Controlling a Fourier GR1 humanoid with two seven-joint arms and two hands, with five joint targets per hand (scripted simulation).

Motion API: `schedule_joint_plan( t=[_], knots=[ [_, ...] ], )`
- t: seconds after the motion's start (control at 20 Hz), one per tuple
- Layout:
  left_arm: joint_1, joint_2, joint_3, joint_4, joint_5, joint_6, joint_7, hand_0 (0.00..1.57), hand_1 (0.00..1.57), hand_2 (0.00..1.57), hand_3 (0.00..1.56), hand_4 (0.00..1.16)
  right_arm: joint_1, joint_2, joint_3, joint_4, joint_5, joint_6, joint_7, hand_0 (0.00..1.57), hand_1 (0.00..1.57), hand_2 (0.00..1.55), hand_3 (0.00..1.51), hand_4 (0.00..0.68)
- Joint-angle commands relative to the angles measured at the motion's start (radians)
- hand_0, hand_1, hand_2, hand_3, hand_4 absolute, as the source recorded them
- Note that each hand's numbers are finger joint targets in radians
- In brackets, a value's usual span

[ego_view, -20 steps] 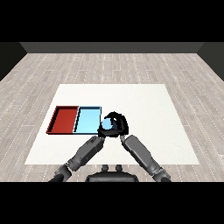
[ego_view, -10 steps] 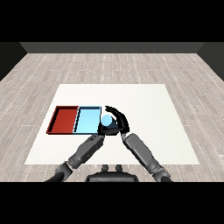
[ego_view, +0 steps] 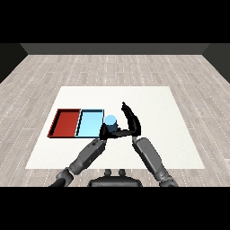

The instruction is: Pick the blue can and put it in the blue box

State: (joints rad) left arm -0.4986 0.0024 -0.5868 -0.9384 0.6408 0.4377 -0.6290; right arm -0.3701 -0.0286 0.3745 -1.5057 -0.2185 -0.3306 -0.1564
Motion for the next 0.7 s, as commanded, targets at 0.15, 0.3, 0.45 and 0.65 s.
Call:
schedule_joint_plan(
  t=[0.15,0.3,0.45,0.65],
  knots=[
    [-0.064,0.062,0.086,0.081,-0.041,-0.028,-0.004,1.57,1.57,1.57,1.53,1.15,0.176,-0.025,-0.127,-0.184,-0.123,0.050,-0.095,0.00,0.00,0.00,0.00,0.000],
    [-0.063,0.108,0.095,0.030,-0.077,0.035,0.057,1.57,1.57,1.57,1.53,1.15,0.245,-0.020,-0.163,-0.144,-0.135,0.079,-0.181,0.00,0.00,0.00,0.00,0.000],
    [-0.101,0.198,0.137,0.042,-0.090,0.028,0.116,1.57,1.57,1.57,1.52,1.14,0.290,-0.062,-0.205,-0.263,-0.182,0.080,-0.090,0.00,0.00,0.00,0.00,0.000],
    [-0.127,0.280,0.174,0.101,-0.112,0.025,0.202,1.57,1.57,1.57,1.52,1.15,0.213,-0.061,-0.282,-0.148,-0.226,0.117,-0.108,0.00,0.00,0.00,0.00,0.000]
  ],
)
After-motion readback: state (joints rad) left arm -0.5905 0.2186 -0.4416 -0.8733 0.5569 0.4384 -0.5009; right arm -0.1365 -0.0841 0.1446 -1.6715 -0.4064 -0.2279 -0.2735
